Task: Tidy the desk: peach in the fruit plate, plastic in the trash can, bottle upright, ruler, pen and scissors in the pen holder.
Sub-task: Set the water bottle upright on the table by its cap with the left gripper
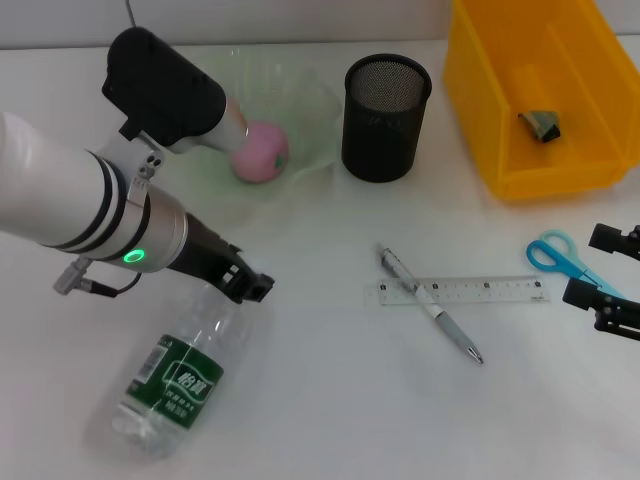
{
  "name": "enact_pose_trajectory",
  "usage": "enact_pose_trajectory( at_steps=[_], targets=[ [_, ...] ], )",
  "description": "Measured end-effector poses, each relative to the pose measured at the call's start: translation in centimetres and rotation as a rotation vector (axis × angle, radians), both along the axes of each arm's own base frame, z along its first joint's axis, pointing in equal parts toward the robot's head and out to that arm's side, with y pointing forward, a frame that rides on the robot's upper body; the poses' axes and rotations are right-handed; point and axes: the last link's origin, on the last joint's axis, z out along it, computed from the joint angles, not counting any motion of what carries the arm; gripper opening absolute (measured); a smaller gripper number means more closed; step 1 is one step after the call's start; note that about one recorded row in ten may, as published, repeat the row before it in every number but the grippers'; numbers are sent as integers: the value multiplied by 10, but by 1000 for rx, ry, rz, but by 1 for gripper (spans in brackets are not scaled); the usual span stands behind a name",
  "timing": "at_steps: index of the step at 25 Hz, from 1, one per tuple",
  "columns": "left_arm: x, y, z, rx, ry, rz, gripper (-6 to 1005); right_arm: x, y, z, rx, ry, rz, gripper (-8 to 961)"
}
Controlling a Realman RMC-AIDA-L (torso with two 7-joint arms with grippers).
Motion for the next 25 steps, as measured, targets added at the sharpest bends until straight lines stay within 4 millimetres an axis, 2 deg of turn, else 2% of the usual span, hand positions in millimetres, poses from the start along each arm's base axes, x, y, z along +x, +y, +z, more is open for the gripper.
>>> enact_pose_trajectory(
  at_steps=[5, 10, 14, 25],
  targets=[
    [14, 1, 9, -30, -57, -98, 479, 0, 0, 0, 0, 0, 1, 834],
    [16, 5, 14, -27, -61, -131, 479, 0, -1, 0, -1, 4, 2, 834],
    [22, 8, 27, -17, -102, -214, 478, 0, -2, 2, 4, 8, 0, 834],
    [20, 15, 54, 34, -185, -273, 477, -2, 1, 4, -4, 14, 2, 834]
  ],
)
